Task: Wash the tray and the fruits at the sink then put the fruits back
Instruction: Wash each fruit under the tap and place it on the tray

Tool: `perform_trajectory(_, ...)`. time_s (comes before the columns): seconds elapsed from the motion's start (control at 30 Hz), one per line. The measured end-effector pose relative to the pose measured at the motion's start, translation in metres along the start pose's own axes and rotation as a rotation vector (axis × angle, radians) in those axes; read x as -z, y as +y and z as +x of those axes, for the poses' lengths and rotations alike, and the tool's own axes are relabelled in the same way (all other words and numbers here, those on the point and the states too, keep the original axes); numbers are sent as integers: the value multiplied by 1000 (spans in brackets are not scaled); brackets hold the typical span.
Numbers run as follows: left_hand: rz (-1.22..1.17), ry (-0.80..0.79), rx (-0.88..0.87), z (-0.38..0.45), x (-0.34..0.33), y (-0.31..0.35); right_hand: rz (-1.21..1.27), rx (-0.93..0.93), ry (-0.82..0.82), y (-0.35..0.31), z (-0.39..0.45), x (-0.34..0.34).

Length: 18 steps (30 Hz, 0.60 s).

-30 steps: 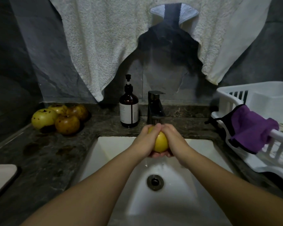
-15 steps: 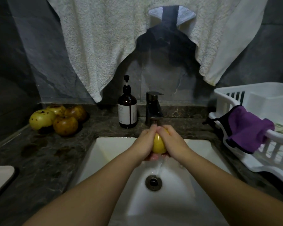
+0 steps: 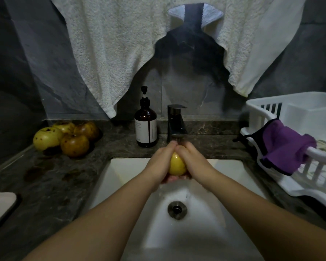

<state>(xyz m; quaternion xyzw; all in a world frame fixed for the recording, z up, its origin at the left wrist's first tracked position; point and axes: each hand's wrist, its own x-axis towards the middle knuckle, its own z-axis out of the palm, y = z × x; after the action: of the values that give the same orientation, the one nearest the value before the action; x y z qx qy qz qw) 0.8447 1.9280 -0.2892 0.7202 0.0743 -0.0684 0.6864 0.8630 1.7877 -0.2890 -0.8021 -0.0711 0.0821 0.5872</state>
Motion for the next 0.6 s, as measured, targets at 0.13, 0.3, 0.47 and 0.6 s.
perform_trajectory(0.13,39,34,-49,3,4,-4,39,-113,-31,-4,1,-7)
perform_trajectory(0.3,-122,-87,125,-4,7,-2,-124,50,91,-2,5,-9)
perform_trajectory(0.47,-18,67,-52,1,3,-5,34,-61,71,-8,3,-13)
perform_trajectory(0.6,-132,-10,71,-1,8,-5,-103,62,77,-5,7,-13)
